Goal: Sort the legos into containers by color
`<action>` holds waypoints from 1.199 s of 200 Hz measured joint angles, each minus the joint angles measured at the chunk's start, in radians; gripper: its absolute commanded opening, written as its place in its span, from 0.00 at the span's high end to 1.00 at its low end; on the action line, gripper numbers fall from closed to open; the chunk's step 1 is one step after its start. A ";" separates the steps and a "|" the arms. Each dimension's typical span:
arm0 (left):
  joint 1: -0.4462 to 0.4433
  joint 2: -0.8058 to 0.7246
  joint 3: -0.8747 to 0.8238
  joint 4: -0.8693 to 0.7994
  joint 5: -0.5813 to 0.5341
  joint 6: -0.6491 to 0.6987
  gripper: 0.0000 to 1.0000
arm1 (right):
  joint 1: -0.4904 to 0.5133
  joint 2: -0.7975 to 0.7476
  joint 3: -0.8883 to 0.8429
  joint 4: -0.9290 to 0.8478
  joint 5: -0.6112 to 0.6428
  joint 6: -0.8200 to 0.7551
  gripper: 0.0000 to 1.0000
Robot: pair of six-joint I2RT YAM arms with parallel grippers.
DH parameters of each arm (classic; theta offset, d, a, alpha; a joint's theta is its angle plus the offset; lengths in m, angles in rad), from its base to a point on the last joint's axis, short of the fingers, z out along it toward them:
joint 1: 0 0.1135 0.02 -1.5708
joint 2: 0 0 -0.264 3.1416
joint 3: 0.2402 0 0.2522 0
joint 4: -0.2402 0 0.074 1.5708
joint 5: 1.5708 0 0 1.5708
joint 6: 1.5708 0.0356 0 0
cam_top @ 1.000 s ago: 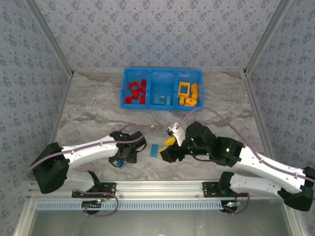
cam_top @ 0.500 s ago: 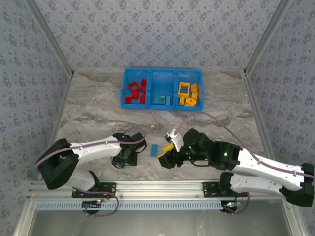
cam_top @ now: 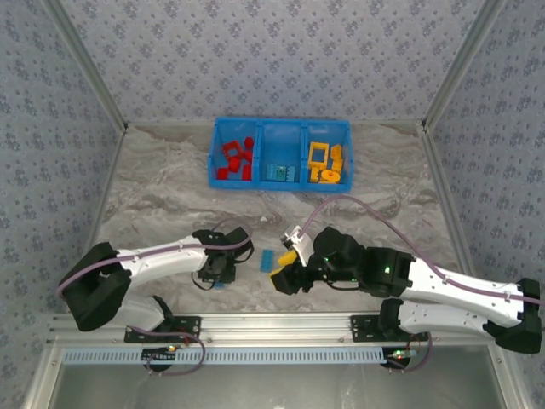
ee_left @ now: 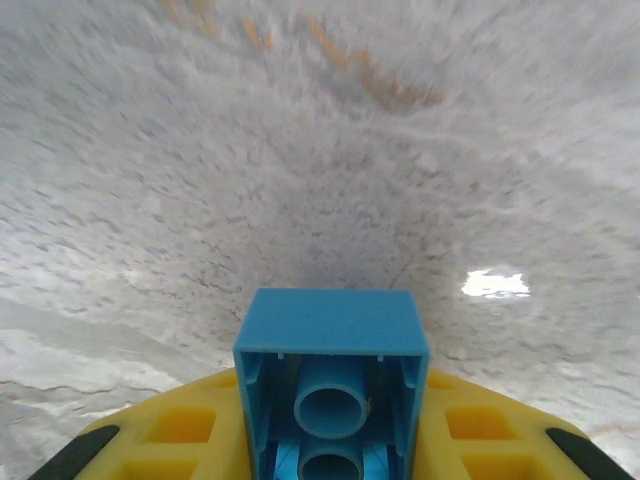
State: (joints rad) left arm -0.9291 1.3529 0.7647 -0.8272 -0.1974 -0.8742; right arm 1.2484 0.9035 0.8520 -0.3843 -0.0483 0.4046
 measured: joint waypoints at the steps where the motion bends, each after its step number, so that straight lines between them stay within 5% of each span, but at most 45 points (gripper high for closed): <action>1: 0.000 -0.001 0.003 -0.002 -0.001 0.002 0.76 | 0.002 0.000 0.002 0.000 0.005 -0.003 0.41; 46: 0.044 0.056 0.389 -0.038 -0.005 0.103 0.76 | 0.034 0.011 0.091 0.025 0.277 -0.140 0.39; 119: 0.198 0.537 1.042 -0.013 0.100 0.317 0.76 | -0.038 0.199 0.204 0.221 0.668 -0.404 0.39; 240: 0.388 1.244 1.790 0.067 0.352 0.395 0.66 | -0.363 0.394 0.261 0.378 0.763 -0.404 0.39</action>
State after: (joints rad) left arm -0.5407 2.5973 2.5542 -0.7601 0.1547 -0.4789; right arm 0.8852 1.2980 1.1126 -0.0063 0.7151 0.0006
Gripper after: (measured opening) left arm 0.325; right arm 0.615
